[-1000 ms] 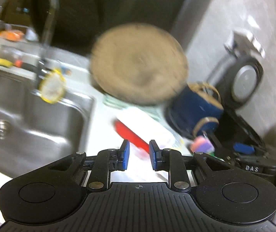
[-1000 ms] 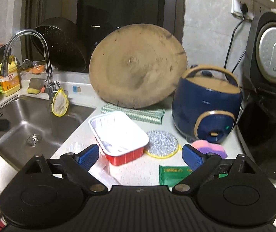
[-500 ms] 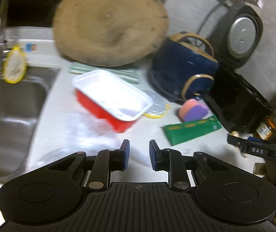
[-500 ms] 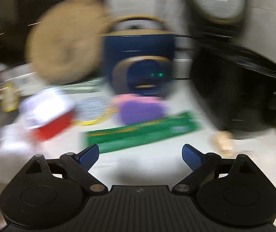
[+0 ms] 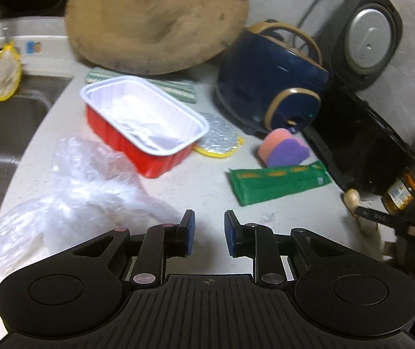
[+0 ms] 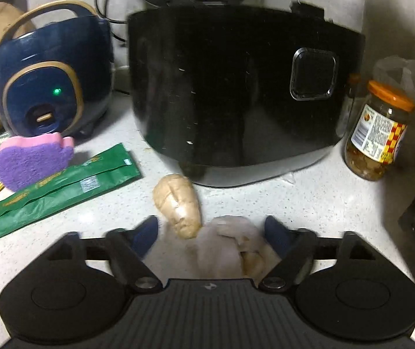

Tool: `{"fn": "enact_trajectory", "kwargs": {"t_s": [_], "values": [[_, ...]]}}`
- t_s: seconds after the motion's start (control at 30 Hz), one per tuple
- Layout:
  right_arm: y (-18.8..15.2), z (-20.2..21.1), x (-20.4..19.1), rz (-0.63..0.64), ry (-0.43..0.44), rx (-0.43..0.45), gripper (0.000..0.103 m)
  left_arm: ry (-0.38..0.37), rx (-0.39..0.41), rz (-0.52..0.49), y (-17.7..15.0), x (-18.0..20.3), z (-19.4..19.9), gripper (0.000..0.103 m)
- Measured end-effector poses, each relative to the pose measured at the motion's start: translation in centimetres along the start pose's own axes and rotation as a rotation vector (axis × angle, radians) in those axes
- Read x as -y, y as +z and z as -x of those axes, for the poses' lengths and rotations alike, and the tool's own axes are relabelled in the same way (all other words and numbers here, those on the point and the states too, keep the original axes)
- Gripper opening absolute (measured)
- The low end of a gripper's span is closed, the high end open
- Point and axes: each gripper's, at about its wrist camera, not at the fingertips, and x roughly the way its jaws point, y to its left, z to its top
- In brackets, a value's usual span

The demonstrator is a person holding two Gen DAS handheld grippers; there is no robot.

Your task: Collect trash

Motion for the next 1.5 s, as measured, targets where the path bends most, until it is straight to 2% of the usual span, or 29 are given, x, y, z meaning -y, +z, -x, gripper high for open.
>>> {"fn": "enact_trajectory", "kwargs": {"t_s": [0.03, 0.1, 0.13, 0.23, 0.33, 0.4, 0.5, 0.57, 0.6, 0.63, 0.67, 0.73, 0.8, 0.83, 0.87, 0.9, 0.97, 1.13, 1.27, 1.37, 1.4, 1.47, 1.5], "values": [[0.0, 0.3, -0.3, 0.016, 0.010, -0.002, 0.047, 0.006, 0.003, 0.006, -0.1, -0.1, 0.1, 0.025], [0.0, 1.0, -0.4, -0.006, 0.118, -0.022, 0.046, 0.002, 0.001, 0.006, -0.3, -0.2, 0.2, 0.025], [0.2, 1.3, -0.6, -0.012, 0.164, -0.034, 0.040, -0.004, -0.002, 0.002, -0.4, 0.0, 0.2, 0.025], [-0.1, 2.0, -1.7, -0.017, 0.280, -0.076, 0.039, -0.038, -0.015, -0.019, -0.7, 1.0, 0.1, 0.025], [-0.7, 2.7, -3.0, -0.002, 0.432, -0.122, 0.035, -0.074, -0.034, -0.053, -1.2, 2.3, -0.2, 0.025], [-1.0, 3.7, -3.6, 0.023, 0.487, -0.117, 0.035, -0.102, -0.047, -0.083, -1.7, 3.2, -0.3, 0.025], [-0.7, 5.4, -4.3, 0.067, 0.464, -0.028, 0.039, -0.127, -0.069, -0.123, -2.5, 4.3, -0.4, 0.025], [-0.2, 5.9, -3.7, 0.067, 0.387, 0.032, 0.057, -0.140, -0.082, -0.129, -3.1, 4.9, -0.6, 0.025], [0.2, 5.8, -3.2, 0.057, 0.319, 0.055, 0.073, -0.145, -0.086, -0.127, -3.3, 5.1, -0.7, 0.025], [0.6, 5.4, -2.7, 0.044, 0.249, 0.078, 0.082, -0.149, -0.091, -0.123, -3.5, 5.2, -0.8, 0.025], [0.8, 4.8, -2.3, 0.035, 0.208, 0.093, 0.083, -0.154, -0.096, -0.121, -3.6, 5.3, -0.9, 0.025], [1.7, 2.2, -1.6, 0.019, 0.161, 0.065, 0.083, -0.164, -0.108, -0.133, -3.9, 5.9, -1.2, 0.025], [2.3, -0.3, -1.1, -0.017, 0.175, 0.002, 0.083, -0.183, -0.117, -0.163, -4.1, 6.7, -1.4, 0.025], [2.4, -1.3, -1.2, -0.031, 0.203, -0.026, 0.076, -0.198, -0.122, -0.175, -4.1, 7.1, -1.5, 0.025], [2.4, -2.0, -1.2, -0.033, 0.217, -0.043, 0.065, -0.215, -0.127, -0.187, -4.1, 7.7, -1.7, 0.025], [2.3, -2.4, -1.7, -0.022, 0.220, -0.067, 0.040, -0.235, -0.129, -0.201, -4.0, 8.2, -1.9, 0.025], [2.1, -1.9, -2.3, -0.002, 0.213, -0.076, 0.039, -0.262, -0.135, -0.225, -3.6, 9.6, -2.7, 0.025], [0.0, 2.0, -1.7, -0.002, 0.323, -0.082, 0.039, -0.312, -0.124, -0.276, -2.4, 13.1, -5.1, 0.025], [-1.4, 3.9, -0.5, -0.034, 0.332, -0.079, 0.039, -0.341, -0.166, -0.408, -3.2, 16.9, -7.4, 0.025], [-1.7, 3.7, 0.1, -0.045, 0.297, -0.073, 0.039, -0.242, -0.147, -0.570, -4.8, 19.6, -8.8, 0.026], [-1.7, 3.5, 0.1, -0.041, 0.280, -0.077, 0.039, -0.214, -0.118, -0.614, -5.2, 20.2, -9.0, 0.026], [-2.2, 3.4, 0.2, -0.039, 0.271, -0.091, 0.039, -0.183, -0.099, -0.678, -5.7, 20.9, -9.4, 0.035], [-2.4, 3.4, 0.3, -0.042, 0.273, -0.098, 0.040, -0.182, -0.102, -0.683, -5.7, 20.9, -9.5, 0.036]]}}
